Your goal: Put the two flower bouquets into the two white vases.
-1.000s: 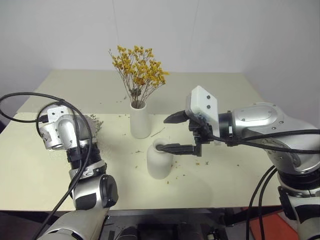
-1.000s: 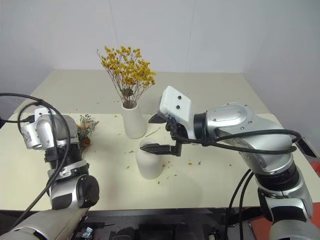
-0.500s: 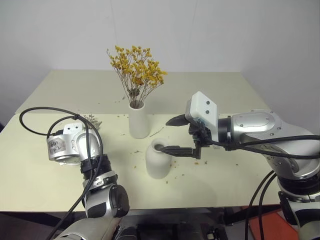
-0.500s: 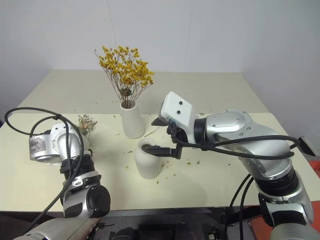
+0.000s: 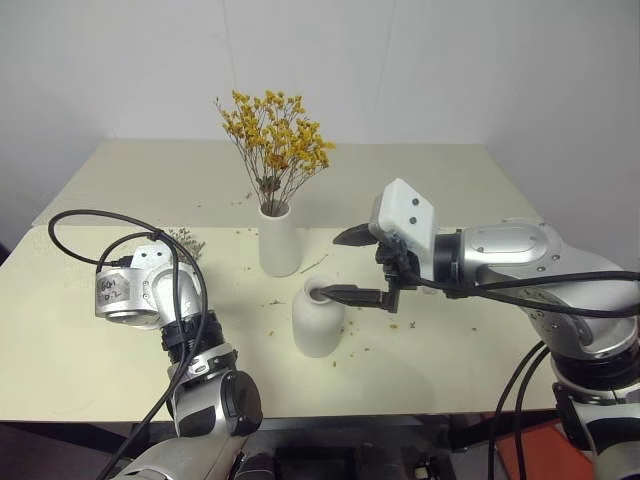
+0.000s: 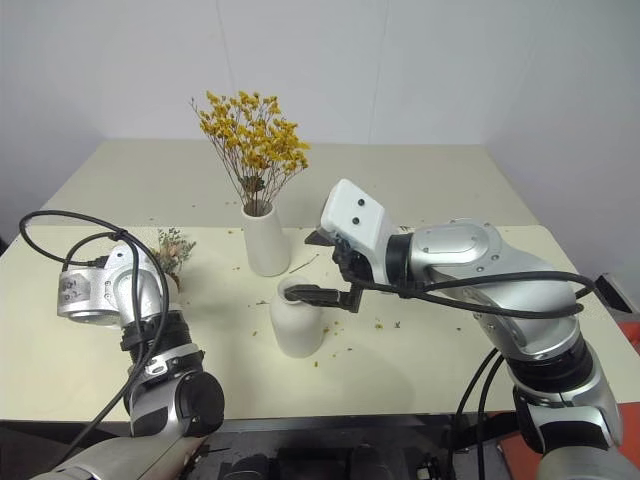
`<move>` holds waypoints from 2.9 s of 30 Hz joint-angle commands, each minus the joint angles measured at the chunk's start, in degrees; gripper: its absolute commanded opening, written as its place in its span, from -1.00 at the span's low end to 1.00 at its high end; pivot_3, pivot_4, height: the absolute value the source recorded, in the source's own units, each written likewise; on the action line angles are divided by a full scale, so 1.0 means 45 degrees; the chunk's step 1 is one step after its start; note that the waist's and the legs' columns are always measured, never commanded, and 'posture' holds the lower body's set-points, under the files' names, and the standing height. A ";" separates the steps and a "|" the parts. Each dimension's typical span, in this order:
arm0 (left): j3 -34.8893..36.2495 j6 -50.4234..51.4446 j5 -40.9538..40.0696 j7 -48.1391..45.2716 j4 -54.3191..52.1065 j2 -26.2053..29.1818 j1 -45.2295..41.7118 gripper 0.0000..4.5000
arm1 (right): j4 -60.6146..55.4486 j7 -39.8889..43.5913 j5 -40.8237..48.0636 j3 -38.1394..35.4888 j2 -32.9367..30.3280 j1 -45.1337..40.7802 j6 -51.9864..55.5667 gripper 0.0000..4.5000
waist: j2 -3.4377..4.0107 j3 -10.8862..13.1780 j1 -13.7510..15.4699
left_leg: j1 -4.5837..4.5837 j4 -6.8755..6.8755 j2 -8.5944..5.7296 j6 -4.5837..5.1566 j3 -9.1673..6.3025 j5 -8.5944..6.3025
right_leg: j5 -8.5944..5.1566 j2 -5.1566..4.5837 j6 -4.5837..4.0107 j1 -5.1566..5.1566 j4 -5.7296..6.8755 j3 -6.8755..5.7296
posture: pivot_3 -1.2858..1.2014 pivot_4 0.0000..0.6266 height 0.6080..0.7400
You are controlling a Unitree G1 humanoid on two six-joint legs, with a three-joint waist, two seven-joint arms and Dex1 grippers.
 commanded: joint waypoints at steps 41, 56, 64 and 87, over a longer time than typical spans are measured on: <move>0.0031 -0.5050 -2.9253 0.2173 0.0497 0.6057 -0.2465 -0.99 | -0.1411 -0.1636 -0.0184 -0.3115 -0.0945 0.2449 -0.0297 1.00 | -0.0001 0.0000 0.0070 | -0.0018 0.0011 0.0001 -0.0010 0.0013 0.0007 | -0.0015 -0.0003 0.0024 -0.0036 0.0037 0.0006 | 0.03 -0.52 1.00; -0.3559 -0.7648 -3.2340 -0.0215 0.6789 0.5055 -0.4251 -0.99 | -0.3700 -0.3106 0.1064 -0.5267 -0.1070 0.4474 0.1125 1.00 | -0.0002 0.0000 0.0046 | -0.0045 0.0006 -0.0006 -0.0007 0.0013 0.0008 | -0.0011 0.0003 0.0010 -0.0044 0.0009 0.0015 | 0.03 -0.52 1.00; -0.6215 -0.8447 -3.4894 -0.0408 0.5128 0.4741 -0.2833 -0.99 | -0.4221 -0.3780 0.1549 -0.5765 -0.1057 0.5216 0.1177 1.00 | -0.0001 0.0000 0.0037 | -0.0036 0.0006 -0.0003 -0.0007 0.0013 0.0008 | -0.0017 0.0006 0.0021 -0.0041 0.0013 0.0023 | 0.03 -0.52 1.00; -1.0318 -1.1949 -3.6705 -0.0408 0.5845 0.5894 -0.1752 -0.99 | -0.4366 -0.3248 0.3246 -0.7506 -0.1767 0.7125 0.0592 1.00 | -0.0001 0.0000 0.0121 | -0.0039 0.0009 -0.0004 -0.0002 0.0013 0.0011 | -0.0039 0.0008 0.0043 -0.0034 -0.0006 0.0027 | 0.03 -0.52 1.00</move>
